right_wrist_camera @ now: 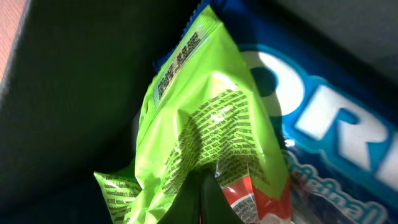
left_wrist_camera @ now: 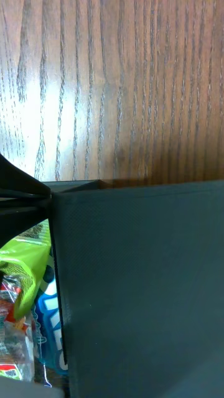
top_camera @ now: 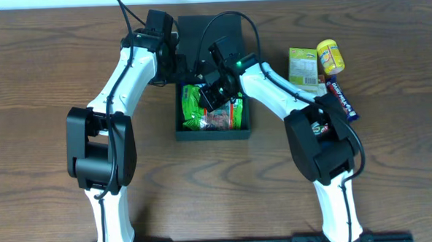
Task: Pack container
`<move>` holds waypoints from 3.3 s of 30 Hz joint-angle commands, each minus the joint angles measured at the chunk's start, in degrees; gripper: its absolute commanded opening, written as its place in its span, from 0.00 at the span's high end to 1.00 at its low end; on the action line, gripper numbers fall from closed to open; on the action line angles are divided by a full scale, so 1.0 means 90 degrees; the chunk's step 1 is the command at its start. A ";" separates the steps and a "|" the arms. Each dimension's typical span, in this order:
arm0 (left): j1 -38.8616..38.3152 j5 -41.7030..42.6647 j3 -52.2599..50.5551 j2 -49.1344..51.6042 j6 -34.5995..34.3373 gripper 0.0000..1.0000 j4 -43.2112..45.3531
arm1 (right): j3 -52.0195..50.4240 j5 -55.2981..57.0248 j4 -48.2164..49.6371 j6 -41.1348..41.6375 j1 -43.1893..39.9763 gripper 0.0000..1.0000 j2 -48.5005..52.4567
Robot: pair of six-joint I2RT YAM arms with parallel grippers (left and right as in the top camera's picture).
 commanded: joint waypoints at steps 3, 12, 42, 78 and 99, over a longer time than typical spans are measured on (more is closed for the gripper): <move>0.0066 -0.0214 0.0051 0.0202 -0.0010 0.94 -0.0007 | -0.0209 -0.0078 -0.0119 0.0095 0.0206 0.99 0.0005; 0.0066 -0.0214 0.0051 0.0202 -0.0010 0.94 -0.0024 | -0.0209 -0.0078 -0.0639 -0.0029 0.0168 0.99 0.0039; 0.0068 -0.0204 0.0177 0.0189 -0.0032 0.94 -0.0117 | 0.0435 0.1171 -0.0928 0.0500 -0.1387 0.99 -0.1615; 0.0726 -0.0051 0.2130 -0.0253 0.0335 0.05 -0.0799 | 0.0410 0.3721 -0.1967 0.0532 -0.2623 0.01 -0.1435; 0.0726 -0.0049 0.2130 -0.0253 0.0333 0.05 -0.0784 | 0.0410 0.3660 -0.1571 0.1350 -0.2902 0.01 -0.0585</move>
